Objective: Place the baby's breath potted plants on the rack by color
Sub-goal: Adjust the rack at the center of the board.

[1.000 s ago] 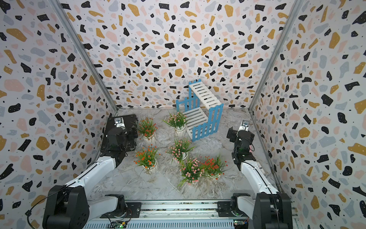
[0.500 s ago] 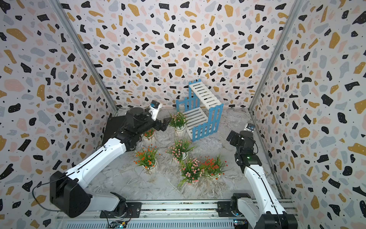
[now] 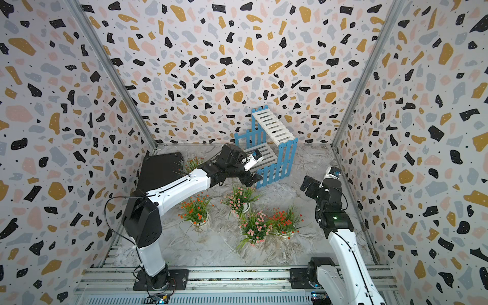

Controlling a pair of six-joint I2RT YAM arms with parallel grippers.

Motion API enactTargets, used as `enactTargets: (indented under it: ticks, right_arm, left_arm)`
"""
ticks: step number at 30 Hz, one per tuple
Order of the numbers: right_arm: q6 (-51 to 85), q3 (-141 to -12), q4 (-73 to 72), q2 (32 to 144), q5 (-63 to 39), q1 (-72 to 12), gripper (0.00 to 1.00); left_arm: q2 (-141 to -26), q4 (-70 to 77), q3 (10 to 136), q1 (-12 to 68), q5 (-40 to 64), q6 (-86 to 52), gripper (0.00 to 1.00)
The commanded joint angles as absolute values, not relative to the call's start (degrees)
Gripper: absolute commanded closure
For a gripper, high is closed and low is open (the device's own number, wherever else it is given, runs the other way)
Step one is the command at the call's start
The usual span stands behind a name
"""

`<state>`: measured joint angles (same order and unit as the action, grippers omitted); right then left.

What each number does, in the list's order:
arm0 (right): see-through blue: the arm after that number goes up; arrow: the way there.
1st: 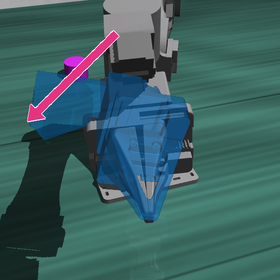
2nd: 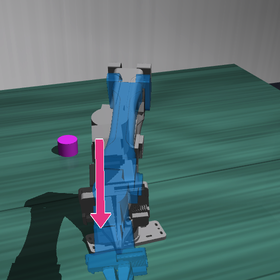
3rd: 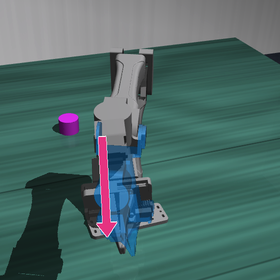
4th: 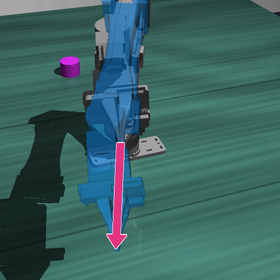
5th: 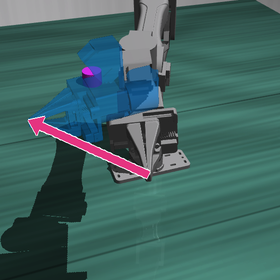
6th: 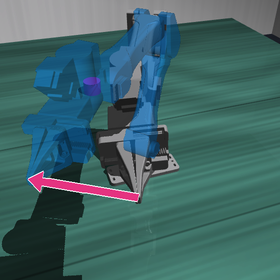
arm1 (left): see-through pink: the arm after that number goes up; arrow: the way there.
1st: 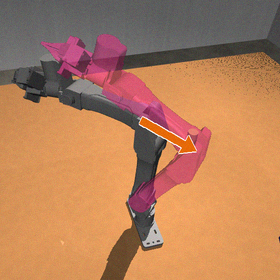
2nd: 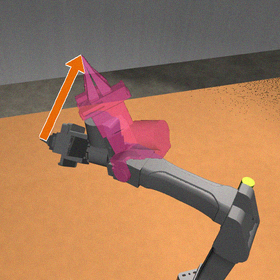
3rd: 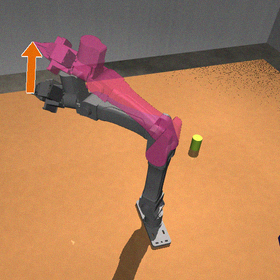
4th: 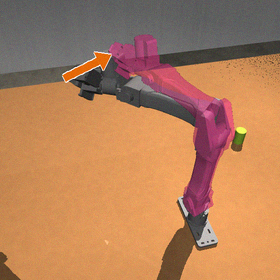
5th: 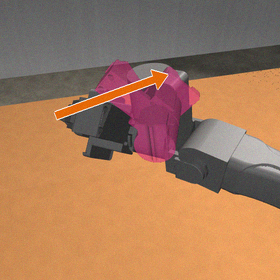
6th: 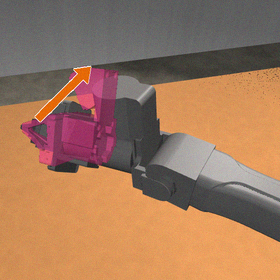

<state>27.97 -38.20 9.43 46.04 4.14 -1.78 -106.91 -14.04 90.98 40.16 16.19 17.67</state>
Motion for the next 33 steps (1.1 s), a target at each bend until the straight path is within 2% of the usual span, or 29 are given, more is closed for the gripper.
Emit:
enactTargets:
  ticks: [1,10,18,26,33]
  right_arm:
    - [27.6,-36.9,10.4,43.5,3.2,-1.8,0.01]
    - [27.6,-35.6,9.3,42.0,3.3,-1.7,0.01]
    - [27.5,-33.9,7.7,41.3,2.4,-1.8,0.03]
    - [27.2,-32.6,6.9,40.8,2.3,-1.8,0.06]
    - [27.4,-31.9,5.9,40.9,2.0,-1.7,0.07]
  left_arm:
    - [-108.7,-12.6,94.8,40.4,16.1,19.4,0.13]
    - [-115.8,-15.5,102.2,40.3,15.6,21.3,0.15]
    - [-117.5,-10.8,100.4,39.6,15.0,20.7,0.19]
    - [-119.3,-5.8,98.5,38.9,13.6,20.1,0.32]
    - [-119.6,-5.1,97.2,38.9,14.3,19.1,0.47]
